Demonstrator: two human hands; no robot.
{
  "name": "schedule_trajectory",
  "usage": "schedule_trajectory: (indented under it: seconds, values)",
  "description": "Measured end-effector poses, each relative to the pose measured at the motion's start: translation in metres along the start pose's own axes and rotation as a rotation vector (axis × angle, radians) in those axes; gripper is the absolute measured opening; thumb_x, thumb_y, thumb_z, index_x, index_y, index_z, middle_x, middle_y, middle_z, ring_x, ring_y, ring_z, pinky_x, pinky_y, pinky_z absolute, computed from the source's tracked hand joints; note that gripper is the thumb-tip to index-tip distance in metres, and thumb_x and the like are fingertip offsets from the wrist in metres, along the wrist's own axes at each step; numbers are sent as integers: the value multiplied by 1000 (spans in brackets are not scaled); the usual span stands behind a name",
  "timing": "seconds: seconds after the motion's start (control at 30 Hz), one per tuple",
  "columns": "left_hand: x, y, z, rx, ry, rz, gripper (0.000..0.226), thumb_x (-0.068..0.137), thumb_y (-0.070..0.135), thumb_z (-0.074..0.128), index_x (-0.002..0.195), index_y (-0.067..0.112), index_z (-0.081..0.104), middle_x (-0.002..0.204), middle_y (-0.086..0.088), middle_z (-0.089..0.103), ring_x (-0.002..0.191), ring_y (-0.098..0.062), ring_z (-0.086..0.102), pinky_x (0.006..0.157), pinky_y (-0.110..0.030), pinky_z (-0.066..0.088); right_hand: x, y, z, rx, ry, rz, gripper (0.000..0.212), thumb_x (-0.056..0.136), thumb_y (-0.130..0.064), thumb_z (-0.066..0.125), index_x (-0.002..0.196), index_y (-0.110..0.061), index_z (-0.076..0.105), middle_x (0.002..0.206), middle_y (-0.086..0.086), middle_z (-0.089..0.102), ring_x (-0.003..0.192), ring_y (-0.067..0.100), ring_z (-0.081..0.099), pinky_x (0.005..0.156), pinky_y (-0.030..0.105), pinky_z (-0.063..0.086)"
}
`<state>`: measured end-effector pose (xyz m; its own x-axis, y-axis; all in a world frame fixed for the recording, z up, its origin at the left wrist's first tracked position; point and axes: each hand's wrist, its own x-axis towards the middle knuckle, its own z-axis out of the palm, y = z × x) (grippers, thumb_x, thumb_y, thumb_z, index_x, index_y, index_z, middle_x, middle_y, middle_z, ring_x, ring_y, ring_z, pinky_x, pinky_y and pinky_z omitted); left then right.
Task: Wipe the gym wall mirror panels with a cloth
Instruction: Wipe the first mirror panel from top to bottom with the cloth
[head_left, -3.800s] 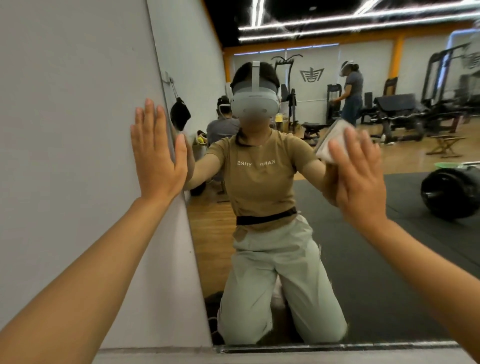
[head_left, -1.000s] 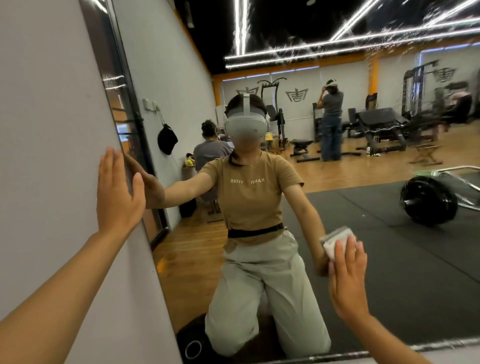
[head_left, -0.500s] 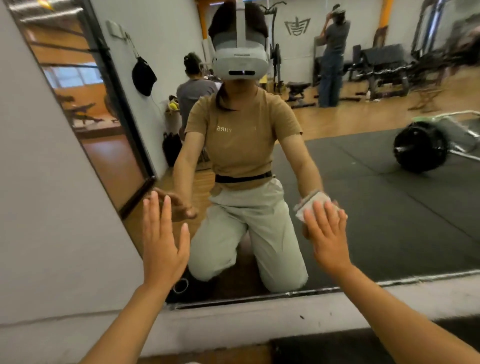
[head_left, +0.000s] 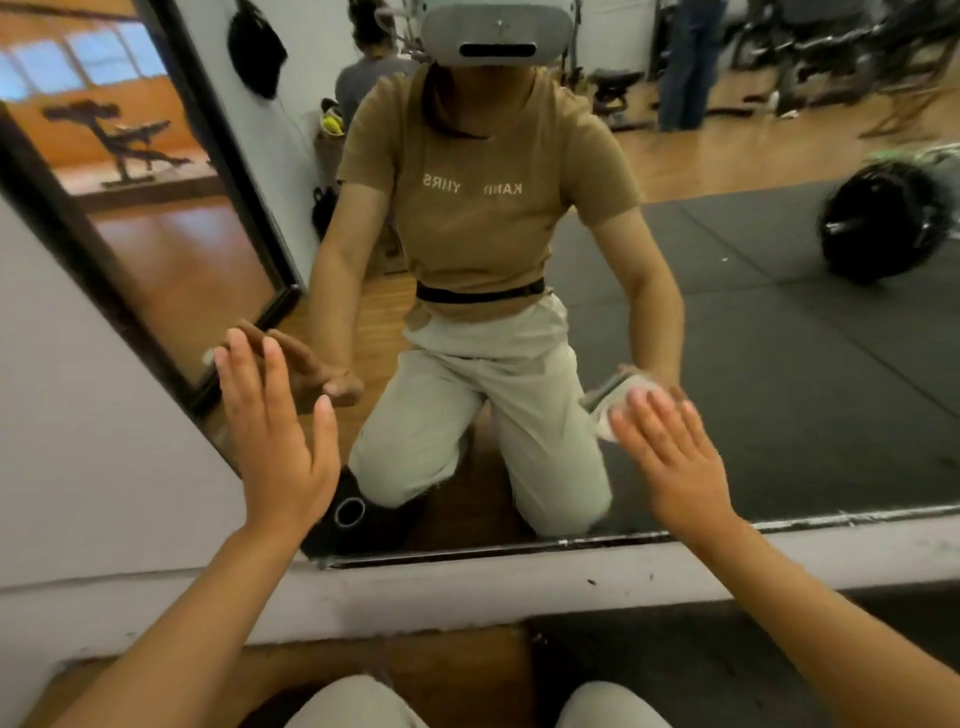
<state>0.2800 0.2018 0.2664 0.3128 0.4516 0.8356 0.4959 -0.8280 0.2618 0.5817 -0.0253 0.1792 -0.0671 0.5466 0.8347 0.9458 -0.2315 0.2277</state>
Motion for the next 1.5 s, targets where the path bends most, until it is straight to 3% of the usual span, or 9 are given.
schedule_trajectory:
  seconds: [0.17, 0.4, 0.63, 0.83, 1.03, 1.13, 1.23, 1.37, 1.5]
  values:
    - [0, -1, 3, -22, 11, 8, 62, 104, 19, 43, 154, -1, 12, 160, -30, 0, 150, -34, -9, 121, -60, 6, 22, -48, 24, 172, 228, 506, 64, 105, -15, 32, 158, -19, -5, 165, 0, -12, 152, 22, -8, 123, 42, -5]
    - [2, -2, 3, -20, 31, 49, 61, 103, 17, 43, 152, -4, 12, 156, -37, 2, 148, -35, -9, 122, -56, 3, -138, -129, 82, 145, -208, 405, 80, 89, -14, 37, 158, -16, -3, 166, 8, -7, 153, 25, -4, 124, 40, -3]
    - [4, -2, 1, -14, 30, 79, 61, 102, 14, 44, 150, -10, 13, 154, -42, 5, 147, -38, -6, 122, -53, 0, -26, -134, 63, 305, 32, 619, 57, 110, -27, 18, 156, -19, -14, 163, 0, -22, 151, 20, -16, 122, 38, -12]
    - [4, -3, -3, 9, 16, 93, 62, 102, 13, 50, 147, -15, 19, 152, -44, 10, 143, -53, 3, 122, -43, -3, 56, -127, 49, 242, 250, 559, 62, 108, -21, 27, 156, -24, -12, 163, -8, -20, 151, 17, -13, 122, 40, -9]
    - [4, -5, -6, 26, 5, 102, 64, 102, 15, 51, 149, -12, 18, 154, -42, 11, 144, -53, 5, 122, -39, -5, -103, -148, 100, 43, -267, -56, 89, 81, -6, 39, 158, -17, -3, 166, 3, -11, 153, 21, -6, 123, 41, -6]
    - [4, -5, -5, 46, 21, 101, 63, 102, 15, 50, 149, -13, 18, 153, -43, 12, 143, -55, 5, 122, -39, -5, -105, -145, 96, 31, -352, -116, 88, 80, -4, 34, 158, -17, -4, 166, 2, -11, 152, 19, -7, 123, 38, -6]
    - [4, -4, -3, 52, 38, 87, 62, 102, 14, 49, 148, -15, 19, 152, -44, 12, 142, -56, 6, 121, -38, -7, -74, -141, 84, 70, -244, -80, 86, 84, -1, 37, 159, -18, -1, 166, 0, -9, 153, 18, -4, 124, 38, -2]
    - [4, -4, -1, 65, 34, 82, 62, 101, 13, 50, 147, -16, 20, 151, -45, 13, 142, -57, 7, 122, -42, -5, 33, -143, 59, 145, 121, 289, 69, 102, -14, 37, 158, -17, -3, 165, -1, -13, 152, 19, -7, 123, 40, -4]
    - [3, -9, -4, 58, 11, 95, 63, 101, 16, 52, 148, -13, 21, 152, -43, 13, 143, -53, 6, 122, -42, -3, 74, -157, 55, 170, 271, 461, 73, 101, -14, 39, 157, -16, -9, 164, -2, -18, 152, 19, -10, 122, 41, -6]
